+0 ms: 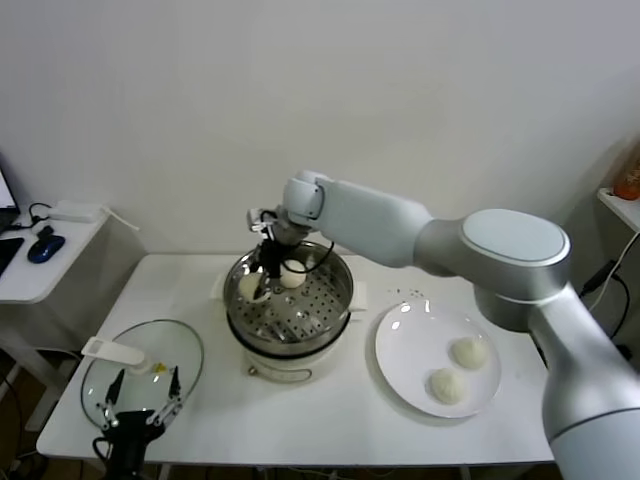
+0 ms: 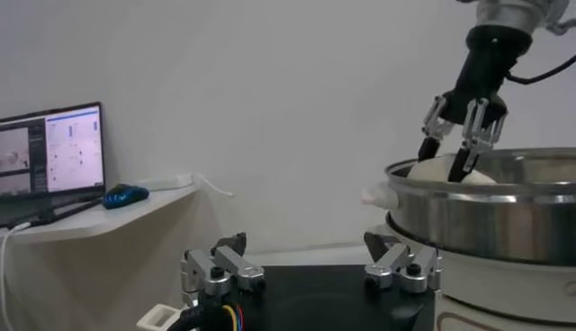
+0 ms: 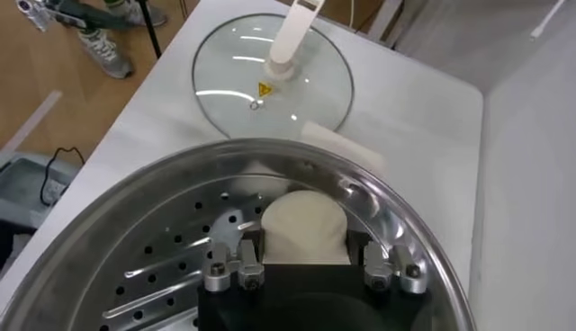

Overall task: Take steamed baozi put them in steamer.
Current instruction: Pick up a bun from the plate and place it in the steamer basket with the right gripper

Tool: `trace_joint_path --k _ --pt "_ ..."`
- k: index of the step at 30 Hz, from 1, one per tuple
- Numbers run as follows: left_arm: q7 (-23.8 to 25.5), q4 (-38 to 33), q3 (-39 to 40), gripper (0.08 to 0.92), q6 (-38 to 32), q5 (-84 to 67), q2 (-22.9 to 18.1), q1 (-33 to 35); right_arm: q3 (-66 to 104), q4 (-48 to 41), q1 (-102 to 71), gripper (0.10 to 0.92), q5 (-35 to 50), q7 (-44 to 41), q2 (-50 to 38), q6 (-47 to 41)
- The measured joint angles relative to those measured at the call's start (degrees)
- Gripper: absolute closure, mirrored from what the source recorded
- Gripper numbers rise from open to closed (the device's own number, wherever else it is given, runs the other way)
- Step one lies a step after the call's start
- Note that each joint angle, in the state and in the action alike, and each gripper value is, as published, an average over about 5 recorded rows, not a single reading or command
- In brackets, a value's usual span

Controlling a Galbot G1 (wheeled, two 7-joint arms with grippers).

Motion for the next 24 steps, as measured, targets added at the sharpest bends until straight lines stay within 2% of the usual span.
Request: trace_joint_path --k 17,20,24 --pt "0.00 0.15 -0.08 0.177 0.01 -0.08 -0.01 -0.05 -0.18 -1.44 -1.05 0.424 -2.06 -1.40 0.70 0.74" --pt "0.00 0.20 -0.09 0.177 -0.02 -0.12 -0.01 -0.02 -0.27 -1.42 -1.12 0.375 -2.42 -1.65 0.58 0.86" --pt "-0.01 0.23 -0.09 0.177 -0.05 -0.17 -0.02 0.02 -0.24 -1.41 -1.19 0.266 -2.71 -2.00 0.39 0.93"
